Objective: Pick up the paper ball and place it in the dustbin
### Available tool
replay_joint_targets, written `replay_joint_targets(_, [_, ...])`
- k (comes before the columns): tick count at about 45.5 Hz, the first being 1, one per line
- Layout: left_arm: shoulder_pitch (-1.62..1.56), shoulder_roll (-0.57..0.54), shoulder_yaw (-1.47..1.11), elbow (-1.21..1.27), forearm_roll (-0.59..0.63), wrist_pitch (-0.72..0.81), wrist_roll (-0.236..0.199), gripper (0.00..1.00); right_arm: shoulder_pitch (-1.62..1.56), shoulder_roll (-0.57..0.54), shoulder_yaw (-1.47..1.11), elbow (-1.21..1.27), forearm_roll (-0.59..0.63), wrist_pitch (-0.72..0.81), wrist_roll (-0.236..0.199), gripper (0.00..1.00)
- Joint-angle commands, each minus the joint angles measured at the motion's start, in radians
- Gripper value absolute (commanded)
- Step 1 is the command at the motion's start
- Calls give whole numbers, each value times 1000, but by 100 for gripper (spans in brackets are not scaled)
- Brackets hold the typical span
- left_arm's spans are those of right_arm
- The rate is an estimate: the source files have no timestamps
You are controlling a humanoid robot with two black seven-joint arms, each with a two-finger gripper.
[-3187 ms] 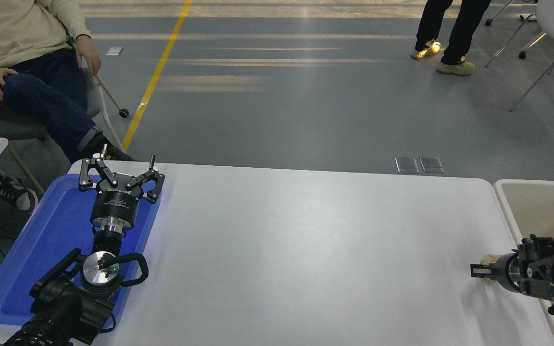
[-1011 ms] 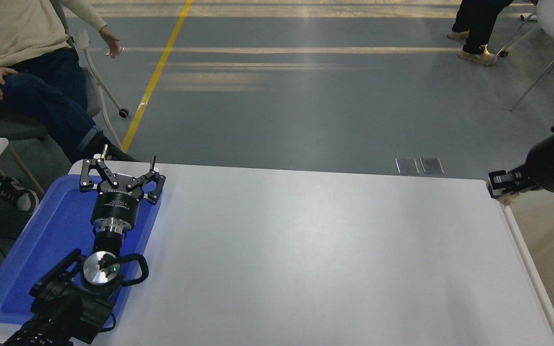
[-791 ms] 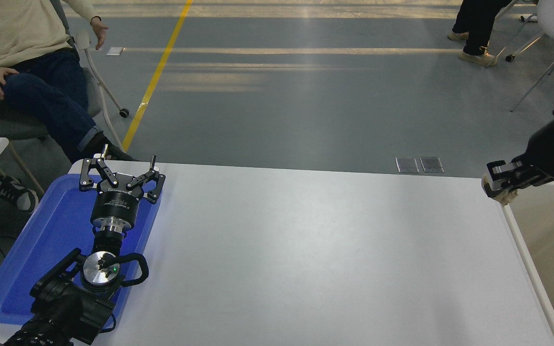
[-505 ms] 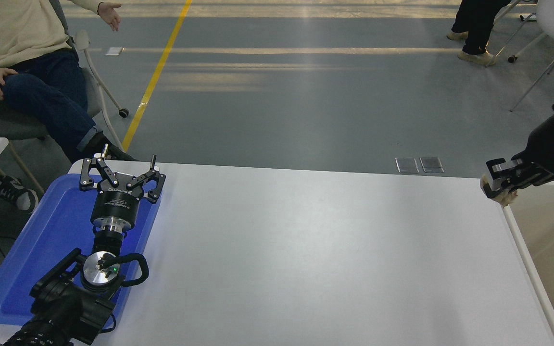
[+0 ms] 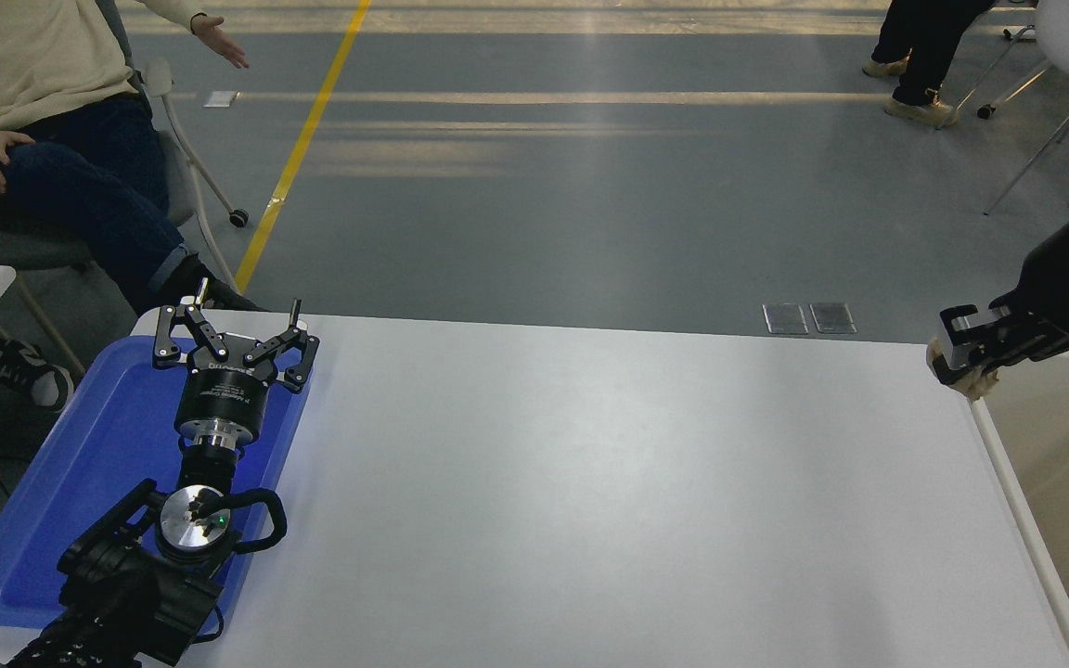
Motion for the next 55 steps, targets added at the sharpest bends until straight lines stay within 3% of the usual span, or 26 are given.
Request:
replay_joint_targets(1, [0, 0, 0, 0, 0, -1, 0, 100, -25, -57, -1, -13, -32, 0, -2, 0])
replay_joint_targets(21, [0, 0, 0, 0, 0, 0, 0, 100, -267, -181, 60, -331, -243, 2, 14, 0])
replay_joint_targets(29, [0, 0, 0, 0, 0, 0, 0, 100, -439, -188, 100, -530, -319, -3, 109, 0])
replay_joint_targets(37, [0, 0, 0, 0, 0, 0, -2, 100, -613, -178, 100, -742, -319, -10, 202, 0])
replay_joint_targets(44, [0, 0, 0, 0, 0, 0, -2, 100, -820, -146, 102, -941, -311, -108, 293, 0])
replay_joint_targets(51, [0, 0, 0, 0, 0, 0, -2, 100, -1007, -88, 106, -1130, -270, -161, 357, 0])
replay_joint_targets(55, [0, 0, 0, 0, 0, 0, -2, 100, -1099, -68, 114, -1199, -198, -187, 367, 0])
